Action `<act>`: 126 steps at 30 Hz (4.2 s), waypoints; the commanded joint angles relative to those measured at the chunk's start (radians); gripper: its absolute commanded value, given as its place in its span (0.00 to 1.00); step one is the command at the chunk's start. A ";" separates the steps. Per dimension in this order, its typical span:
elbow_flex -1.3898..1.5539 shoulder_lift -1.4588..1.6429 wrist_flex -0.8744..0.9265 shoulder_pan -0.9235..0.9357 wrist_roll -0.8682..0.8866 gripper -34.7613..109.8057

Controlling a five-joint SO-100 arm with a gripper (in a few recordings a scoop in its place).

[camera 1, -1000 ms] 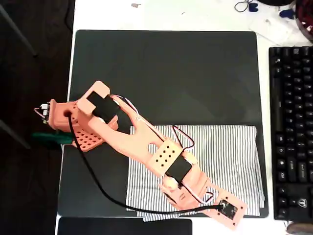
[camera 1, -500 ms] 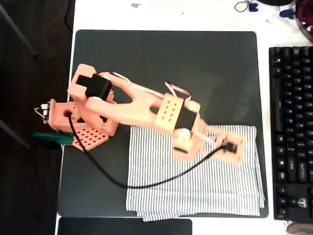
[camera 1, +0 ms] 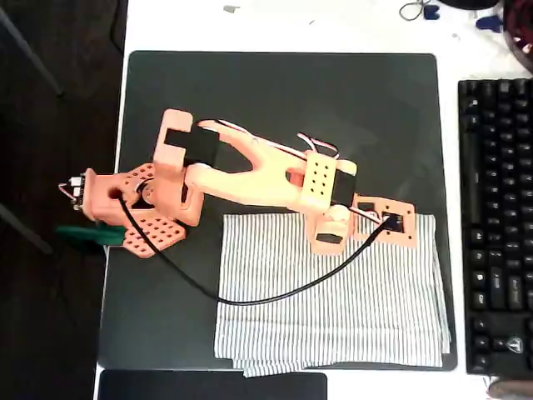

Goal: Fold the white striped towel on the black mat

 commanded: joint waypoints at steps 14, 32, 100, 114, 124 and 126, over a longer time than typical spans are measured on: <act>-0.092 -0.017 -0.097 -0.057 0.063 0.24; -0.288 -0.057 -0.028 -0.408 0.333 0.24; 1.338 1.937 0.149 -0.166 0.249 0.24; 1.339 1.937 0.150 -0.173 0.252 0.24; 1.339 1.937 0.150 -0.172 0.252 0.24; 1.339 1.937 0.150 -0.172 0.252 0.24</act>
